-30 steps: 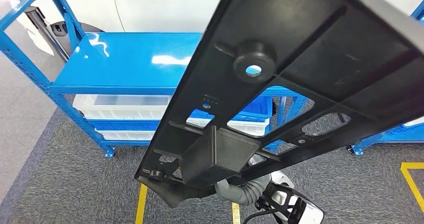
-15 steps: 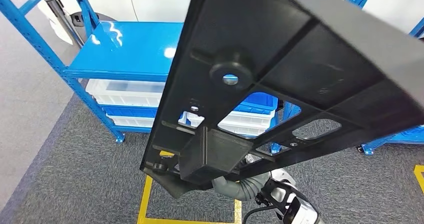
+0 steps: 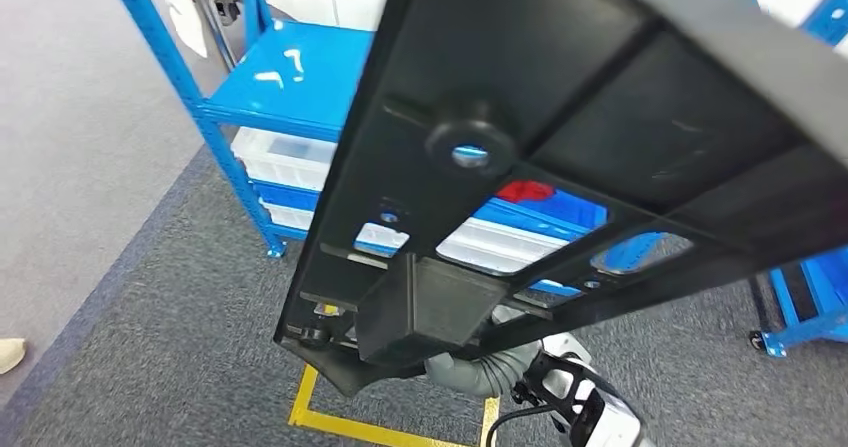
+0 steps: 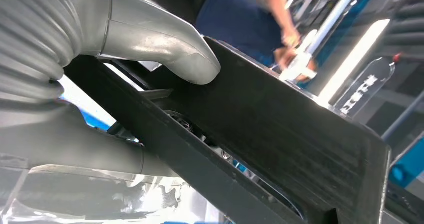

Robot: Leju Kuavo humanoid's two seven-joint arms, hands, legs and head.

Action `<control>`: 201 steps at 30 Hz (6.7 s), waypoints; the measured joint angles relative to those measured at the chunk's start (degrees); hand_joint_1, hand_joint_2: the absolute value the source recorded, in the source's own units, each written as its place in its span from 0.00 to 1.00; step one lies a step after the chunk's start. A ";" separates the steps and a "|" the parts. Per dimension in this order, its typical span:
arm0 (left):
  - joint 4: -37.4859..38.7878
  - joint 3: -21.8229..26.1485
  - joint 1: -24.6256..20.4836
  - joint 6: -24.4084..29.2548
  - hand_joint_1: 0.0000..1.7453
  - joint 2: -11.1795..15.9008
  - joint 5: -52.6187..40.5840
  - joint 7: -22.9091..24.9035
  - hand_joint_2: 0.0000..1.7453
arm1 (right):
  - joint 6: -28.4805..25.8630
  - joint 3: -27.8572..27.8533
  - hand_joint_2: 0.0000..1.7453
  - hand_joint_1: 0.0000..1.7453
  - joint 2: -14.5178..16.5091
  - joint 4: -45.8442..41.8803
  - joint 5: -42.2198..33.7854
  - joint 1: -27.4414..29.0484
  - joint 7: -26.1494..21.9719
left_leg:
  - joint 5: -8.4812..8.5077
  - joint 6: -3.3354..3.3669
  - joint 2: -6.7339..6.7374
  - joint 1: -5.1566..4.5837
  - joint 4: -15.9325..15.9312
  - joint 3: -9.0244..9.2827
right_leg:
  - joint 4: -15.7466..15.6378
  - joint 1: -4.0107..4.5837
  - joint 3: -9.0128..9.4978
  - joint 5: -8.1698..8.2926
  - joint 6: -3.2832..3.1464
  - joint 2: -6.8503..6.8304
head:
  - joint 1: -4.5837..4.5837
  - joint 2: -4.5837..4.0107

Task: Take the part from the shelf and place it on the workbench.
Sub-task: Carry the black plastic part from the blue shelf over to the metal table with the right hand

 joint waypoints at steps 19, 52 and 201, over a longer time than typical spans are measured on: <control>0.04 0.13 1.09 -1.61 0.00 0.08 -1.99 -0.62 0.00 | 2.83 0.65 1.00 1.00 -2.73 -2.59 -2.08 1.44 0.00 | -6.98 -3.33 -1.64 0.31 17.54 -9.87 | -4.69 -0.50 0.98 3.99 -1.97 0.79 | -0.02 0.00; 0.04 -1.05 0.55 -4.38 0.00 3.07 -5.50 2.02 0.00 | -0.10 0.49 1.00 1.00 -2.02 -9.38 -1.45 6.22 0.00 | -3.59 -3.33 -0.81 0.31 13.42 -8.18 | -4.07 -0.13 1.20 3.13 -1.88 -1.07 | -0.02 0.00; 0.50 1.63 0.42 -5.65 0.00 -0.22 -12.70 6.65 0.00 | -0.90 -2.40 1.00 1.00 -6.52 -8.71 -1.78 10.81 -0.01 | -6.71 -1.63 -2.09 0.09 14.03 -8.24 | -5.59 -0.10 0.95 4.23 -1.69 1.53 | -0.02 0.00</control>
